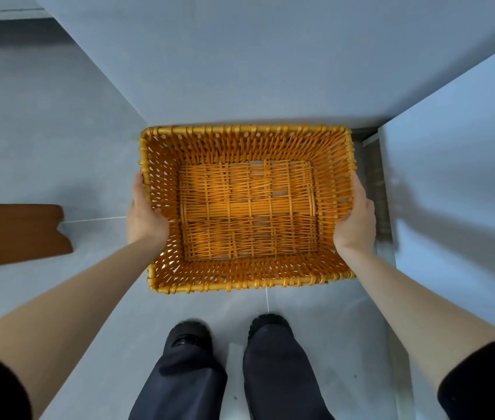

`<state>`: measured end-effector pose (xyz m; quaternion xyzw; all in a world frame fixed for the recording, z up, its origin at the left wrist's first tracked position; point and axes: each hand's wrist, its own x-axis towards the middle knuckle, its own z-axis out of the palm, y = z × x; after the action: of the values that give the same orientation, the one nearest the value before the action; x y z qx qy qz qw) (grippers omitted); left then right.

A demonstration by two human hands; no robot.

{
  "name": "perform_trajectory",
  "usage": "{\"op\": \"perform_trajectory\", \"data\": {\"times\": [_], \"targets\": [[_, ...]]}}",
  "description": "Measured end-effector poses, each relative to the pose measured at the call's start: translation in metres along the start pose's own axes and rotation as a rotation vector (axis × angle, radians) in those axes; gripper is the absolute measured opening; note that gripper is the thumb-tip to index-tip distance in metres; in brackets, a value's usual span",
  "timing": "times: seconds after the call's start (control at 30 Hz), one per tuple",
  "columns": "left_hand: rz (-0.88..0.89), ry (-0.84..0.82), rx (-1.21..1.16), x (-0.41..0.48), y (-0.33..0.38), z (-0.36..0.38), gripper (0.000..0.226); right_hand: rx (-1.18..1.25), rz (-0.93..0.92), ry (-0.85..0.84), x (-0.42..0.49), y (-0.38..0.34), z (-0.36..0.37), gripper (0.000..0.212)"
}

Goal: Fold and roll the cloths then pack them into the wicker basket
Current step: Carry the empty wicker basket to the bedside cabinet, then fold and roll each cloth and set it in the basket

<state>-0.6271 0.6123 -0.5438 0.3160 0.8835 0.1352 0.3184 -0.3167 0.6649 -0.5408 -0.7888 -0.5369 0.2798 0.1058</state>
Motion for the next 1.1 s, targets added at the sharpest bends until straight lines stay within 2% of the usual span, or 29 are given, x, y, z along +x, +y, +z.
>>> {"op": "perform_trajectory", "data": {"times": [0.13, 0.23, 0.4, 0.53, 0.63, 0.87, 1.1], "targets": [[-0.165, -0.061, -0.051, -0.016, 0.020, -0.011, 0.078, -0.088, 0.023, -0.073, -0.014, -0.012, -0.014, 0.063], [-0.202, -0.093, -0.113, -0.044, 0.044, -0.036, 0.072, -0.064, 0.050, -0.127, -0.040, -0.038, -0.041, 0.066], [-0.124, -0.129, -0.110, -0.104, 0.092, -0.107, 0.054, -0.120, -0.157, -0.215, -0.086, -0.105, -0.120, 0.057], [-0.114, -0.144, -0.180, -0.152, 0.143, -0.186, 0.051, -0.117, -0.331, -0.234, -0.119, -0.173, -0.198, 0.049], [-0.026, -0.102, -0.218, -0.185, 0.185, -0.260, 0.050, -0.039, -0.435, -0.209, -0.146, -0.228, -0.260, 0.042], [0.165, 0.026, -0.385, -0.263, 0.271, -0.426, 0.047, 0.161, -0.476, -0.252, -0.208, -0.347, -0.378, 0.035], [0.195, 0.081, -0.545, -0.330, 0.279, -0.534, 0.047, 0.259, -0.579, -0.340, -0.269, -0.431, -0.451, 0.034]]}}
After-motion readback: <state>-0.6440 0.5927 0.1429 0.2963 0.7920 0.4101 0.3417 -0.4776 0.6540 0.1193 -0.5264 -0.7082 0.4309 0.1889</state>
